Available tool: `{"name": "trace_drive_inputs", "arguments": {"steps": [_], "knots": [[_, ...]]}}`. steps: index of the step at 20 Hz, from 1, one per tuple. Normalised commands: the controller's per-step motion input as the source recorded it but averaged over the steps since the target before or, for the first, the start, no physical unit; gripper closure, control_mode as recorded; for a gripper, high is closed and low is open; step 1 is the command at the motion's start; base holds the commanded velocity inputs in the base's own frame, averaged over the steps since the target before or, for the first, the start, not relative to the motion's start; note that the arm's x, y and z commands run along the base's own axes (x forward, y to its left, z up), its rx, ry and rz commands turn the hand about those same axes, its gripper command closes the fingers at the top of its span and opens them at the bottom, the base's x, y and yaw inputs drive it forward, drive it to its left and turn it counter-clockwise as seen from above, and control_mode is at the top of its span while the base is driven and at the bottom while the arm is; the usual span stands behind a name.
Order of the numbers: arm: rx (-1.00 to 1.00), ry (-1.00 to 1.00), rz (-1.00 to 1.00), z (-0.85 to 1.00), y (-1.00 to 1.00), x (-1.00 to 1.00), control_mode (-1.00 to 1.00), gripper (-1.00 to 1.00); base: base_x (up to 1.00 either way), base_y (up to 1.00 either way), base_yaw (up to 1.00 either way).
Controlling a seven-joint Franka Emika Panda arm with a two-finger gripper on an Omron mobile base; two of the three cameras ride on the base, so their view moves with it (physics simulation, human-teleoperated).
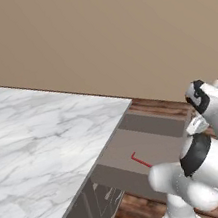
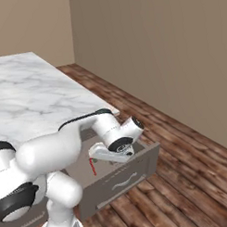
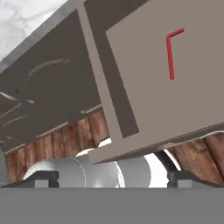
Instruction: Take a straw from the drawer in front and place it inside the glass cup on the dining counter.
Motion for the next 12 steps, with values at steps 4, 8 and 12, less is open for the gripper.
{"name": "trace_drive_inputs", "arguments": {"steps": [4, 8, 12], "knots": [[-0.21, 0.42, 0.0, -0.27, 0.51, 0.73, -1.0, -1.0, 0.0, 0.0, 0.0], [-0.11, 0.36, 0.0, -0.49, 0.47, 0.82, -1.0, -1.0, 0.0, 0.0, 0.0], [-0.14, 0.07, 0.0, -0.38, 0.38, 0.78, -1.0, -1.0, 0.0, 0.0, 0.0]]}}
